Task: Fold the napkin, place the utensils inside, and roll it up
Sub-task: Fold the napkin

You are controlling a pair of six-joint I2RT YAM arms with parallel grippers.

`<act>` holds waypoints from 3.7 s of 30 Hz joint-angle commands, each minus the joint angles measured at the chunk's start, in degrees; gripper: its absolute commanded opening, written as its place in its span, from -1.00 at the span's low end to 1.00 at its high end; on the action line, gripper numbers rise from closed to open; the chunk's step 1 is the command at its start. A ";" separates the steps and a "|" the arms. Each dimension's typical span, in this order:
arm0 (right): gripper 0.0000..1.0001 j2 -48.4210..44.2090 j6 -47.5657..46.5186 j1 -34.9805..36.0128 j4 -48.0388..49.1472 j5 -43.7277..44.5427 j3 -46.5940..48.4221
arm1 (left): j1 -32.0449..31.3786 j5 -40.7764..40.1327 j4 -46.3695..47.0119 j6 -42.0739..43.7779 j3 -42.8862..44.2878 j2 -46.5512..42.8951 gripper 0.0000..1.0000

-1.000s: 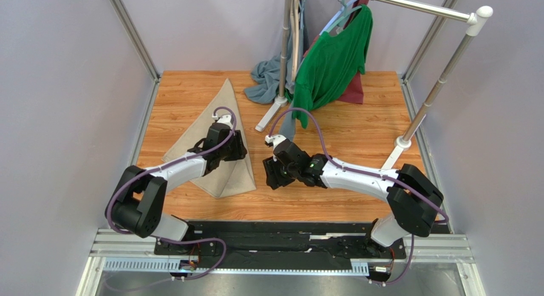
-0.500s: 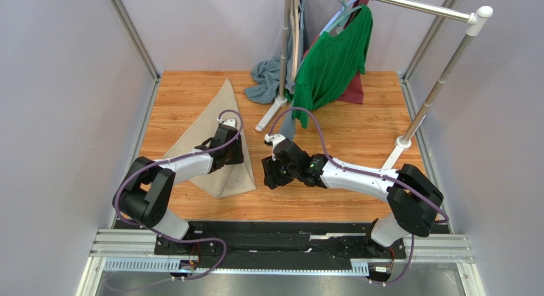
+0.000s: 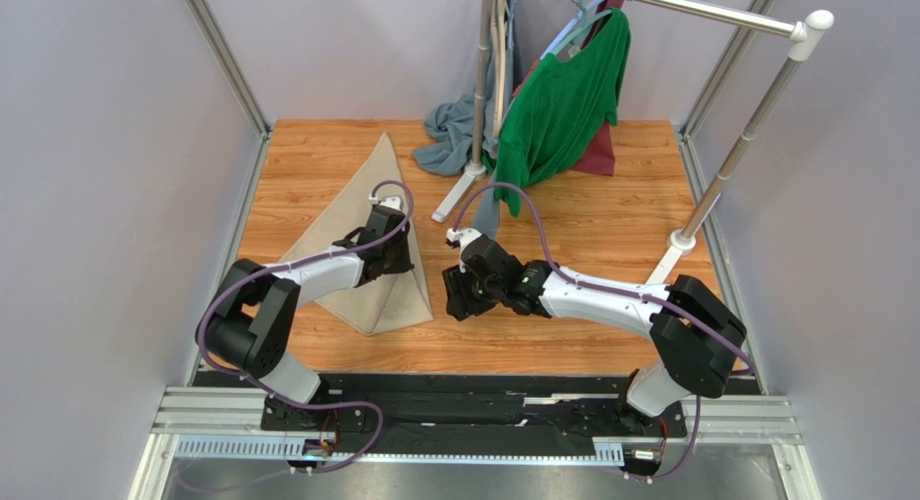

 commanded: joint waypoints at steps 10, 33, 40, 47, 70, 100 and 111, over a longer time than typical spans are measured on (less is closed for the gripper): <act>0.03 -2.35 -0.12 -0.05 -0.64 5.07 0.87 | -0.31 -2.37 -7.84 4.66 15.79 4.96 -1.00; 0.03 -3.94 -0.39 -4.18 -2.66 3.67 0.08 | 7.69 -0.36 -16.20 7.21 34.16 19.38 -1.00; 0.03 -3.23 -0.03 -4.27 -2.58 3.14 0.26 | 9.01 2.89 -15.50 7.65 35.92 21.66 -1.00; 0.04 -2.53 0.40 -4.27 -2.40 2.88 0.52 | 9.98 4.30 -15.06 7.74 37.95 22.98 -1.00; 0.03 -0.24 0.93 -4.18 -2.58 0.94 1.22 | 11.29 4.30 -17.70 9.41 44.10 28.52 -1.00; 0.00 8.45 4.71 -2.95 9.81 -3.89 6.40 | 14.36 1.84 -11.99 3.88 29.97 11.83 0.56; -0.14 19.17 6.65 -2.95 19.82 -3.28 11.24 | 19.11 8.42 -6.62 -3.60 11.32 -6.18 0.58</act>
